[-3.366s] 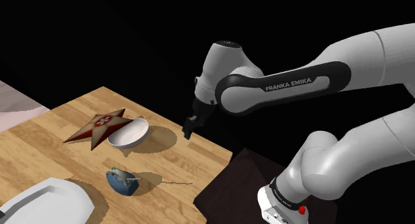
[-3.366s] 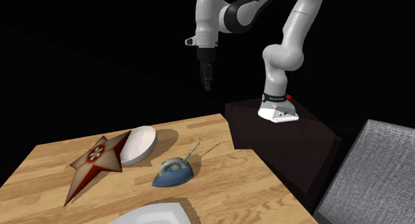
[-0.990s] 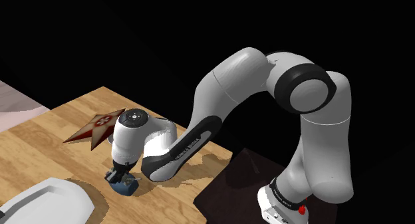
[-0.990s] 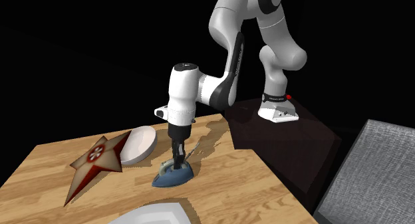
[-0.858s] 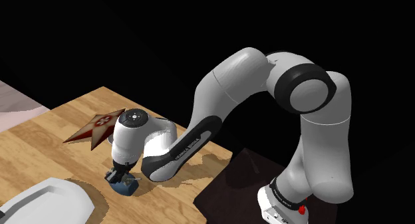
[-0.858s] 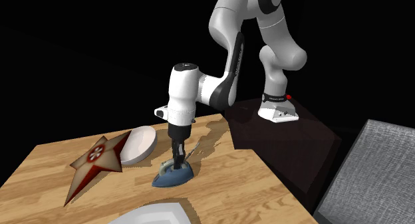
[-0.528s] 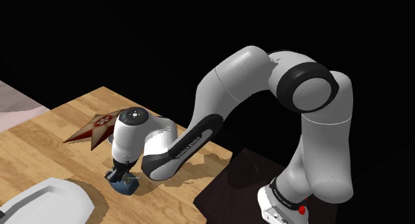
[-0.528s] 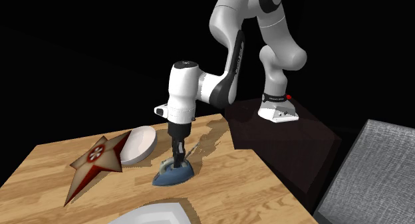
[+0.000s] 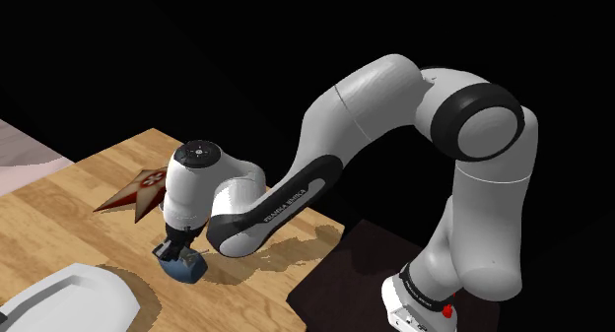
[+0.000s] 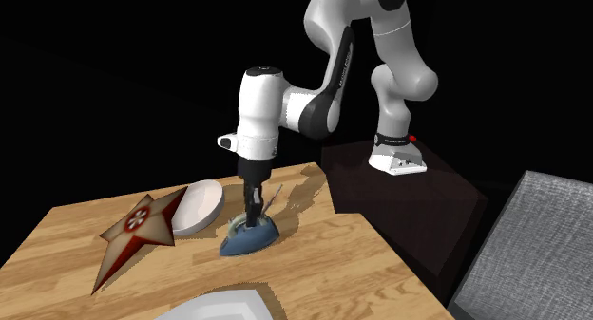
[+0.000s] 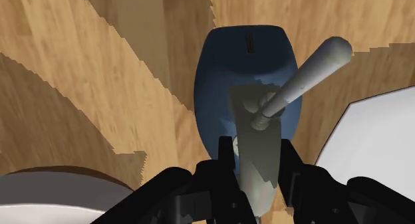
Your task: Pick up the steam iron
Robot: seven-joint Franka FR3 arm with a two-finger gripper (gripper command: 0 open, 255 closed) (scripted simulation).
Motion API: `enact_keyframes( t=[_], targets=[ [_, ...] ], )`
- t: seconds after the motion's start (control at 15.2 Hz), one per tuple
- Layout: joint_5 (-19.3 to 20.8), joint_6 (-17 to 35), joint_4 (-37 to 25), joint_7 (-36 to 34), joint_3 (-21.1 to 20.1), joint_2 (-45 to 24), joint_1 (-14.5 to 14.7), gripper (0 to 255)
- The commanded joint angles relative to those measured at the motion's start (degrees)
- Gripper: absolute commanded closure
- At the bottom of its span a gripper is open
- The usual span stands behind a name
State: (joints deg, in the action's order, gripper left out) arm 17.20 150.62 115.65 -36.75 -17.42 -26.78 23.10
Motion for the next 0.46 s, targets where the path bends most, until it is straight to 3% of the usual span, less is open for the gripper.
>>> enact_keyframes(
  t=[0.0, 0.4],
  targets=[
    [-0.7, -1.1, 0.0, 0.4, -0.5, 1.2, -0.3, 255],
    [-2.1, -3.5, -0.1, 1.4, -1.5, 3.5, -1.0, 255]
  ],
)
